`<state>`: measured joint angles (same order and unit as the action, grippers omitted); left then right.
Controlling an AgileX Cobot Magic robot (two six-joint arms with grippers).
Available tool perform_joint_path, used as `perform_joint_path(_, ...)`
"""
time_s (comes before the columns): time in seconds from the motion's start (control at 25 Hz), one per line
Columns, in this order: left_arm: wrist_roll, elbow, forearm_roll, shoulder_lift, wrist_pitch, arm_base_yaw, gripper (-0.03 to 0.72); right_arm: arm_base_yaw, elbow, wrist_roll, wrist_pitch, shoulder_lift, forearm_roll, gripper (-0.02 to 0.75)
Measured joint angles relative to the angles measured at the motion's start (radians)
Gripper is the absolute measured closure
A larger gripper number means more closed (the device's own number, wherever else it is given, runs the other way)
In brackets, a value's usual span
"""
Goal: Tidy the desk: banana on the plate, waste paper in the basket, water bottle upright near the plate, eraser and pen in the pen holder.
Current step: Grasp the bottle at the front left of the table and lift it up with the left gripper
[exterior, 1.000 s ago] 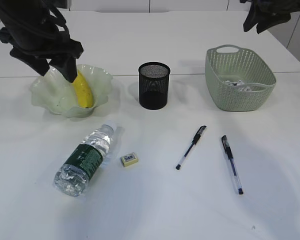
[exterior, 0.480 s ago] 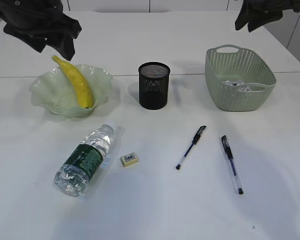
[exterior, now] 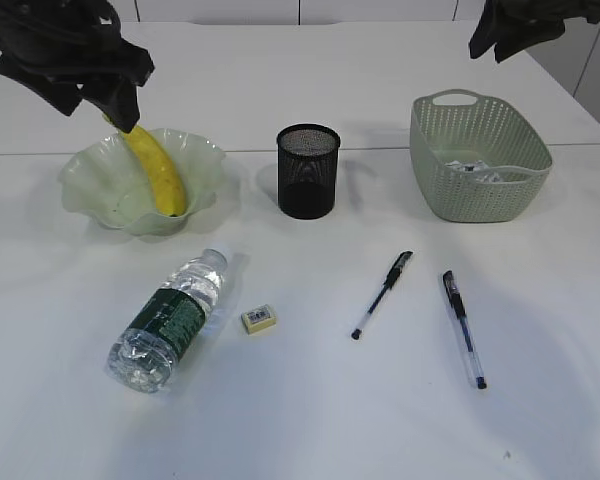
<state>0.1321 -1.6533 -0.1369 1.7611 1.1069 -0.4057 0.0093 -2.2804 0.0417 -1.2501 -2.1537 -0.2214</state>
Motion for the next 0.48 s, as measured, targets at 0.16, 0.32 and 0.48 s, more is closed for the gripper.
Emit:
perform_joint_path(0.16, 0.0, 0.0, 0.0, 0.0, 0.004, 0.0, 0.223, 0.0, 0.0, 0.0, -0.001, 0.029, -0.007, 0.495)
perform_joint_path(0.32, 0.0, 0.0, 0.0, 0.0, 0.004, 0.0, 0.223, 0.0, 0.0, 0.0, -0.002, 0.059, -0.005, 0.495)
perform_joint_path(0.48, 0.0, 0.0, 0.0, 0.0, 0.004, -0.007, 0.223, 0.0, 0.0, 0.0, -0.002, 0.103, 0.008, 0.495)
